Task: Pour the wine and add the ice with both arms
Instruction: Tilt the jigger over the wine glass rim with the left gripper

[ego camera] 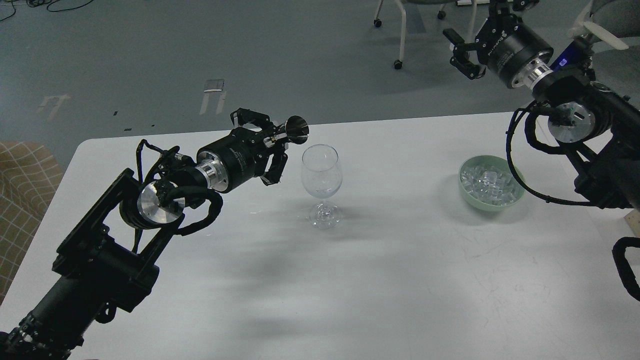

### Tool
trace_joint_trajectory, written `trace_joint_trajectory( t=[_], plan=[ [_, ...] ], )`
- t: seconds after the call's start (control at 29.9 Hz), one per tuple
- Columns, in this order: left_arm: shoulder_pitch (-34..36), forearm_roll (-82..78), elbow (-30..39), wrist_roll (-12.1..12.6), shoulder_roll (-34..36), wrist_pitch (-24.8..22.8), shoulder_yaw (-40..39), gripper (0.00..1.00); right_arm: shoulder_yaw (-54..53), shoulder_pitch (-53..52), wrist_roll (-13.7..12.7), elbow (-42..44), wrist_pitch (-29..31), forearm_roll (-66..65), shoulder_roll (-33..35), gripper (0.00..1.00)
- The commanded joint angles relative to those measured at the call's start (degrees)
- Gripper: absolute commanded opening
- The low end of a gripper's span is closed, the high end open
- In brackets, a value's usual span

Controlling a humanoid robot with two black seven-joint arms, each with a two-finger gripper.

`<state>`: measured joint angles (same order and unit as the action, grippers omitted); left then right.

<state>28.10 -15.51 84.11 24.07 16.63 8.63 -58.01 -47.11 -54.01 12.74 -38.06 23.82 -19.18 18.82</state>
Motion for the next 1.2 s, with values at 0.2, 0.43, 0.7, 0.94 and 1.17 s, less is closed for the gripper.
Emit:
trace_joint_trajectory(
  t=[0.2,0.43,0.7,0.94,1.17],
  plan=[
    [-0.1,-2.7,0.0,0.1,0.0,-1.1,0.0,0.0,0.0,0.0,0.1,0.0,0.0,0.0,0.0,1.0],
    [-0.1,-6.3,0.0,0.1,0.0,-1.2,0.0,0.0,0.0,0.0,0.1,0.0,0.0,-0.1,0.0,1.0],
    [-0.1,-12.0,0.1,0.1,-0.1,-4.7,0.0,0.0,0.0,0.0,0.1,0.1,0.0,0.0,0.0,1.0],
    [-0.4,-14.4,0.1,-0.1,-0.1,-5.4,0.0,0.0,0.0,0.0,0.1,0.2,0.0,-0.1,0.0,1.0],
    [-0.5,-16.6,0.1,-0.9,-0.1,-5.6,0.0,0.0,0.0,0.0,0.1,0.3,0.0,-0.1,0.0,1.0]
  ],
)
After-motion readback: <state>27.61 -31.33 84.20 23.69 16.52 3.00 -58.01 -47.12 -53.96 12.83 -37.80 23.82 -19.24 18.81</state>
